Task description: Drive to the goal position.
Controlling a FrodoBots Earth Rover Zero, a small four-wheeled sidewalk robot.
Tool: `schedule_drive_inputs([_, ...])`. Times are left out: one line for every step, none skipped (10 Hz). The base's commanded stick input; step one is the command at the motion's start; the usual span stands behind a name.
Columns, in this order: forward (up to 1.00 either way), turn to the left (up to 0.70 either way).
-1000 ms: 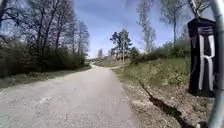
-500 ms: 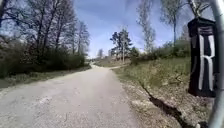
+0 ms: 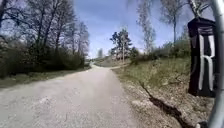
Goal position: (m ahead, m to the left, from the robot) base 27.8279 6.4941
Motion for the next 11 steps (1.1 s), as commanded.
schedule_drive_inputs([0.7,0.0])
schedule_drive_inputs([0.7,0.0])
schedule_drive_inputs([0.7,0.0])
schedule_drive_inputs([0.7,0.0])
schedule_drive_inputs([0.7,0.0])
schedule_drive_inputs([0.7,0.0])
schedule_drive_inputs([0.7,0.0])
schedule_drive_inputs([0.7,0.0])
schedule_drive_inputs([0.7,0.0])
schedule_drive_inputs([0.7,0.0])
schedule_drive_inputs([0.7,0.0])
